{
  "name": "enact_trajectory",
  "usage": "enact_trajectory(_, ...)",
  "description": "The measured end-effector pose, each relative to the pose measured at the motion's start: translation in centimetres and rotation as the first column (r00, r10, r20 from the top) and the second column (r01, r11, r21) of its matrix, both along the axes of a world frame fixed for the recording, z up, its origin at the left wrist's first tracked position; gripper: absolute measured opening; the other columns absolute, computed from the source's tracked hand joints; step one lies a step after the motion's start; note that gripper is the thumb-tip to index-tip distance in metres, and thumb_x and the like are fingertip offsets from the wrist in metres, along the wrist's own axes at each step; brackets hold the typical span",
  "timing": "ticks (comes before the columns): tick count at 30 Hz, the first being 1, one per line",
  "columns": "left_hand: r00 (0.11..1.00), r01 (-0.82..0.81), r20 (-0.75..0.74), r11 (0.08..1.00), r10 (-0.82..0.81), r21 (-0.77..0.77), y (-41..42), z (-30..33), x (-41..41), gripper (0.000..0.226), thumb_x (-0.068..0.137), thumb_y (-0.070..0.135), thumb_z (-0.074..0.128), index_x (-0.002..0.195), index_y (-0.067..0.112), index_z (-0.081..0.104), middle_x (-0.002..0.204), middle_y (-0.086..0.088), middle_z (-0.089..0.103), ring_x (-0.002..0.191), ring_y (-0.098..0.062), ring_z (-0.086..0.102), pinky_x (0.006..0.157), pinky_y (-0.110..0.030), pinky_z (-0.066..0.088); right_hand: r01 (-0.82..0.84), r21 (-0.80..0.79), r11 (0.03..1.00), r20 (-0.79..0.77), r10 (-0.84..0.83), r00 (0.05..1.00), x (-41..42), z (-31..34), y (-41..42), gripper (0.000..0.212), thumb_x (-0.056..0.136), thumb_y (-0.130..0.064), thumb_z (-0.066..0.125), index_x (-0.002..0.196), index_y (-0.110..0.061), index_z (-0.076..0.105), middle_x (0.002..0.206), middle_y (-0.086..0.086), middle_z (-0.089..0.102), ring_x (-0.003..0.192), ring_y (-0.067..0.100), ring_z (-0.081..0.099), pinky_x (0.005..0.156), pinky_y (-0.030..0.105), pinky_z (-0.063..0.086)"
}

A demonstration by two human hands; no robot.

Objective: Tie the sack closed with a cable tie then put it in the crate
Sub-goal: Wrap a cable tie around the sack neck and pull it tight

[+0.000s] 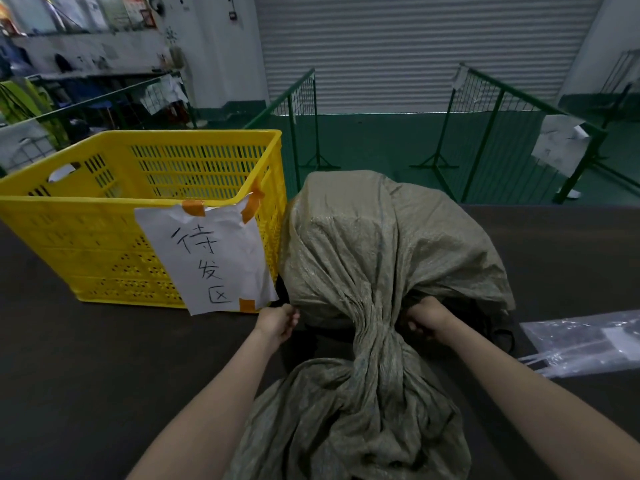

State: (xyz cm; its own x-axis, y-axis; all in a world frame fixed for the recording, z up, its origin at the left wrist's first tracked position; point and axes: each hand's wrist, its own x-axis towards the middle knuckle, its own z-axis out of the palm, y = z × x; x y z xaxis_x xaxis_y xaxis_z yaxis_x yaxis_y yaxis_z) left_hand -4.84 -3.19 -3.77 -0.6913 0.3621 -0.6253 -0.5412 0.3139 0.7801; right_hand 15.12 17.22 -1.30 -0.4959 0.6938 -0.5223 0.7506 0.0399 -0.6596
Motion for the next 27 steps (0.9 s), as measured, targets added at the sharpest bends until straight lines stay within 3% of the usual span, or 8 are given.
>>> enact_trajectory(4,0.989,0.066,-0.128,0.998,-0.067,-0.016,1.3,1.0,-0.3,0.03,0.096,0.009,0.046,0.068,0.008,0.056,0.06,-0.002,0.06,0.047,-0.007,0.052,0.046,-0.018,0.034,0.195,-0.125,0.973,-0.245,-0.22,0.944,-0.5,1.4,0.2,0.03,0.09,-0.002,0.048,0.061,-0.005,0.052,0.055,0.01,0.049,0.043,0.017,0.037,0.037,0.019,0.026)
enact_trajectory(7,0.951,0.122,-0.279,0.991,-0.132,-0.051,1.9,1.6,-0.5,0.029,0.093,0.006,0.048,0.066,0.008,0.058,0.062,-0.007,0.062,0.041,-0.006,0.054,0.041,-0.017,0.036,0.254,-0.157,0.954,-0.343,-0.294,0.892,-0.9,2.3,0.3,0.025,0.089,0.0,0.051,0.065,-0.006,0.054,0.056,0.009,0.052,0.039,0.013,0.043,0.034,0.018,0.031)
enact_trajectory(12,0.838,0.146,-0.526,0.988,-0.145,-0.039,2.6,3.3,0.2,0.033,0.089,0.008,0.054,0.057,0.011,0.061,0.059,-0.008,0.063,0.057,-0.019,0.059,0.063,-0.033,0.046,0.241,-0.113,0.964,-0.409,-0.266,0.873,-0.9,3.4,0.2,0.025,0.09,0.001,0.049,0.067,-0.004,0.054,0.059,0.01,0.051,0.046,0.016,0.045,0.033,0.017,0.039)
enact_trajectory(16,0.767,0.142,-0.633,0.99,-0.103,0.011,3.4,5.8,1.3,0.028,0.088,0.013,0.057,0.061,0.012,0.065,0.061,-0.004,0.066,0.061,-0.014,0.061,0.064,-0.03,0.048,0.227,-0.007,0.974,-0.446,-0.206,0.871,-0.5,3.6,0.3,0.025,0.086,0.0,0.056,0.061,-0.002,0.06,0.049,0.008,0.058,0.035,0.01,0.05,0.034,0.016,0.037)
enact_trajectory(20,0.692,0.148,-0.719,0.987,-0.062,0.058,5.3,8.6,2.5,0.027,0.086,0.016,0.062,0.059,0.018,0.063,0.059,0.002,0.066,0.057,-0.01,0.062,0.065,-0.03,0.052,0.305,-0.063,0.95,-0.552,-0.288,0.783,0.1,4.7,0.0,0.024,0.086,-0.003,0.061,0.062,-0.001,0.057,0.052,0.012,0.057,0.032,0.006,0.046,0.034,0.014,0.038)
enact_trajectory(23,0.593,0.19,-0.797,0.982,-0.114,0.0,6.4,9.9,3.1,0.027,0.085,0.02,0.062,0.058,0.02,0.062,0.059,0.004,0.066,0.06,-0.012,0.065,0.066,-0.032,0.054,0.342,-0.021,0.939,-0.607,-0.284,0.742,0.5,5.4,-0.3,0.022,0.084,-0.009,0.066,0.065,0.0,0.061,0.058,0.013,0.06,0.04,0.008,0.048,0.037,0.015,0.04)
enact_trajectory(27,0.376,0.208,-0.901,0.967,-0.219,-0.148,7.0,10.8,3.2,0.021,0.084,0.021,0.062,0.065,0.014,0.062,0.063,0.002,0.064,0.063,-0.013,0.06,0.059,-0.03,0.044,0.384,0.077,0.92,-0.644,-0.248,0.724,0.7,5.5,-0.2,0.02,0.079,-0.012,0.071,0.063,-0.004,0.062,0.059,0.013,0.065,0.041,0.008,0.054,0.041,0.015,0.042)
